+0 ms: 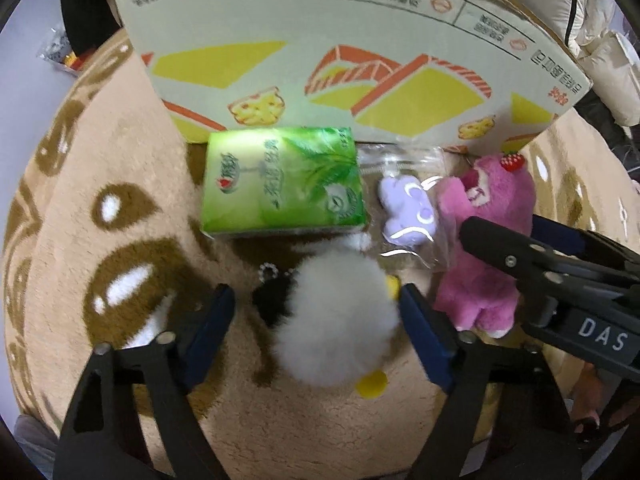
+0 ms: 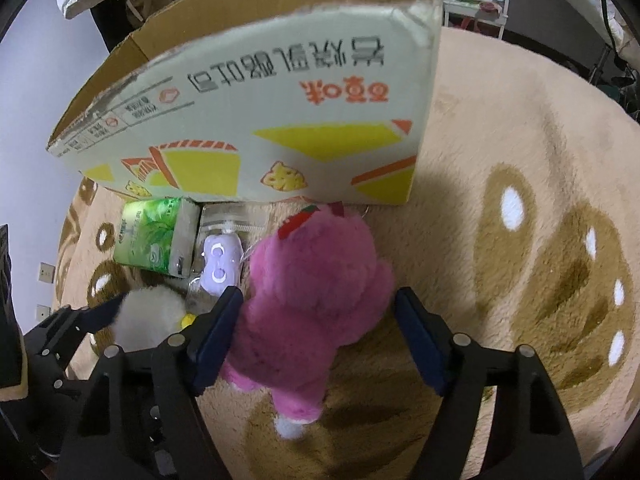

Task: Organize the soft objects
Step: 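Grasp the white fluffy toy with the left tool while the right tool grasps the pink bear, then lift both toys over the cardboard box and release them inside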

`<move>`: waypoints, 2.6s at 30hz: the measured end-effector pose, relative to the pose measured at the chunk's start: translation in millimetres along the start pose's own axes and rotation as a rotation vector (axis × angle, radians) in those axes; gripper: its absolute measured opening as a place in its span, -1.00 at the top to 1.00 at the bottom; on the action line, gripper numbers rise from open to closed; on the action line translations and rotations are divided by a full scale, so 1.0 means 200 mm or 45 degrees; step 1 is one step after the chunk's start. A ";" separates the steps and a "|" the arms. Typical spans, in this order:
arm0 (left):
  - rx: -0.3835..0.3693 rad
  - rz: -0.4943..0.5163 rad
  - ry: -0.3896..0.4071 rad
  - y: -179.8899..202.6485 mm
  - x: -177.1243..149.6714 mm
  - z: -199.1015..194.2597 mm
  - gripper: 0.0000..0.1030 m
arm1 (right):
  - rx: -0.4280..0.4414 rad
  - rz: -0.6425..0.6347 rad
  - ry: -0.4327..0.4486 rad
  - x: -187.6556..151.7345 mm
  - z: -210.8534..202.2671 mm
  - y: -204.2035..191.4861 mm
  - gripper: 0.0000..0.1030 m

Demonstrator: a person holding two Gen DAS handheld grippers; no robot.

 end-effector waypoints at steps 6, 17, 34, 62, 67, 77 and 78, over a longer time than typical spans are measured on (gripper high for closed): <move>-0.020 0.001 0.008 0.02 -0.02 0.01 -0.19 | 0.000 -0.010 -0.003 -0.01 0.00 -0.01 -0.52; -0.001 0.008 0.033 -0.04 -0.03 -0.03 0.04 | 0.020 0.009 0.015 -0.02 -0.05 0.02 -0.26; 0.028 -0.020 0.164 -0.05 -0.13 -0.23 0.08 | 0.053 0.028 0.091 -0.05 -0.19 0.08 -0.08; 0.143 0.128 0.864 0.09 -0.03 -0.87 0.07 | 0.083 0.012 0.752 0.06 -0.84 0.05 -0.06; 0.143 0.156 0.915 0.11 -0.01 -0.91 0.07 | 0.084 -0.002 0.836 0.10 -0.92 0.05 -0.07; 0.166 0.212 1.029 0.11 0.12 -1.05 0.07 | 0.087 -0.084 0.944 0.25 -1.00 -0.02 -0.07; 0.175 0.230 1.040 0.12 0.15 -1.06 0.07 | 0.076 -0.108 0.960 0.27 -1.01 -0.03 -0.07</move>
Point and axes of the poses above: each gripper's, at about its wrist camera, not at the fingertips, and z roughly the way its jaws point, y to its right, x to its top, the point moved 6 cm from there along z, roughly the way its jaws point, and after that the axes turned 13 degrees about -x, right-handed, at the moved point
